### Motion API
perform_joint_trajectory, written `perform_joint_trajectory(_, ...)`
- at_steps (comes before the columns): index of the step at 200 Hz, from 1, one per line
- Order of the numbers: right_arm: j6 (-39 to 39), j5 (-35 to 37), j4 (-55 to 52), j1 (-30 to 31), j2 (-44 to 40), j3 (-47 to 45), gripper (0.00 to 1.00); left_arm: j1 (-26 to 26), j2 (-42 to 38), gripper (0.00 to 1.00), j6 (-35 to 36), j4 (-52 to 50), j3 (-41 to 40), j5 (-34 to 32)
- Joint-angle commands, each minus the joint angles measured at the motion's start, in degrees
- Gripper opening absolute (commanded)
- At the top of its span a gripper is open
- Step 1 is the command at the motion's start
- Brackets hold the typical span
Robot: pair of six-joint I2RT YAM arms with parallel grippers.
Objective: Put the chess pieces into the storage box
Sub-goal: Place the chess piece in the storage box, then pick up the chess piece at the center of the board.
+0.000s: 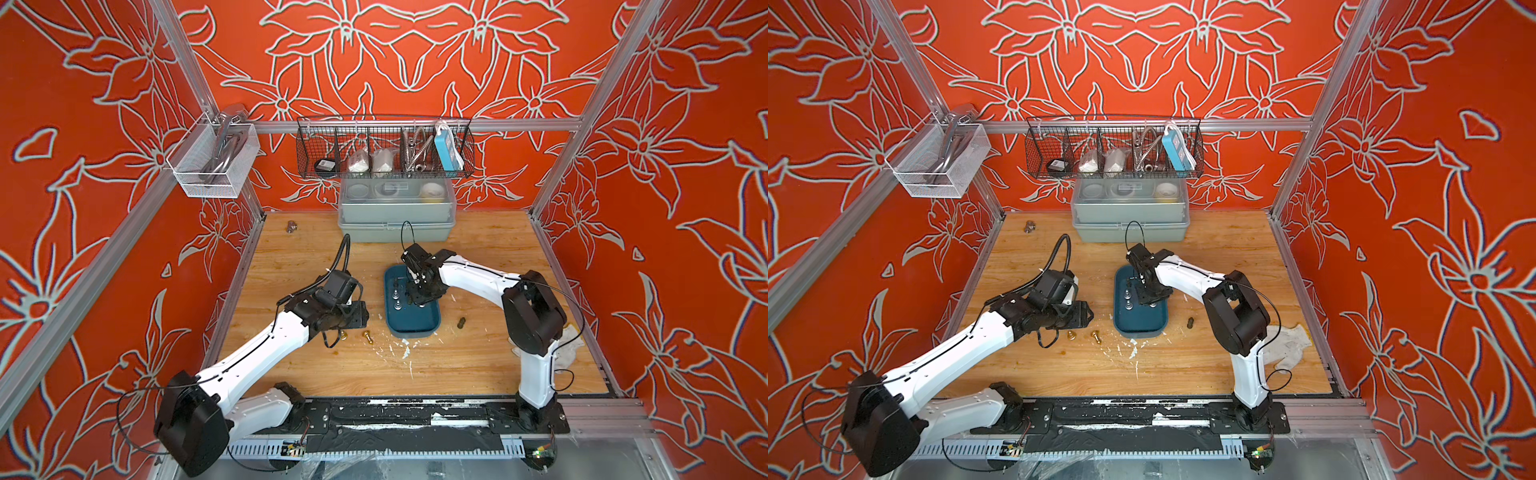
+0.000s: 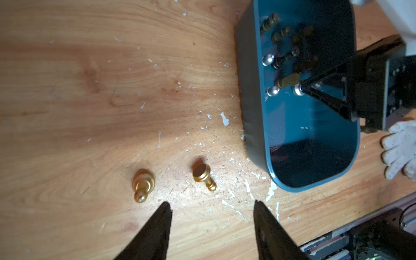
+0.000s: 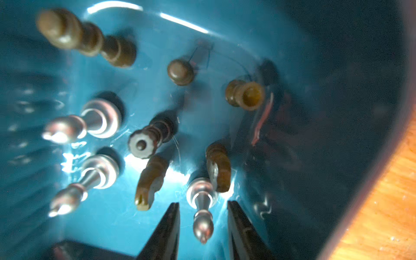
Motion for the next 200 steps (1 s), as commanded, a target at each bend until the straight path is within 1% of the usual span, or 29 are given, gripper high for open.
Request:
perform_joint_trajectory(1,-0.68,0.88,-1.65,0.71,-4.02,2.28,0.43,2.16,-3.38,0.58,-3.83,-7.52,-0.75,-2.13)
perform_joint_trajectory(34,-2.12,0.95,-0.40,1.14,-10.81,-0.24,0.46,7.26,-3.26,0.57,-2.99,-13.59,-0.62,-1.12)
perform_joint_trajectory(48,-4.13,0.05,3.61,1.62,-15.67,-3.52,0.48,8.51,-2.30,0.56,-1.91,-13.73,-1.03,-0.82)
perform_joint_trajectory(65,-6.63,-3.83,11.46,1.93,-22.71,-10.68,0.53,9.13,0.29,0.55,-0.73,-13.32,-0.71,-0.11)
perform_joint_trajectory(85,-8.47,-11.23,23.11,2.08,-30.00,-20.89,0.61,9.21,3.83,0.55,0.15,-11.62,-0.29,0.77)
perform_joint_trajectory(107,-10.16,-16.84,31.67,3.33,-34.46,-28.64,0.62,9.22,7.58,0.53,0.06,-11.15,-0.03,0.30)
perform_joint_trajectory(130,-11.48,-16.60,39.96,5.67,-38.10,-35.84,0.63,9.26,10.89,0.50,0.27,-9.71,-0.61,0.16)
perform_joint_trajectory(154,-12.22,-15.93,45.54,6.61,-40.31,-40.10,0.63,9.17,13.74,0.48,0.72,-8.29,-0.23,0.05)
perform_joint_trajectory(173,-12.47,-14.88,46.21,6.78,-40.36,-40.87,0.63,9.13,15.44,0.47,1.17,-7.10,0.16,-0.64)
perform_joint_trajectory(200,-12.58,-13.17,46.52,6.80,-39.73,-41.70,0.63,8.56,18.10,0.43,1.22,-6.27,0.38,-0.59)
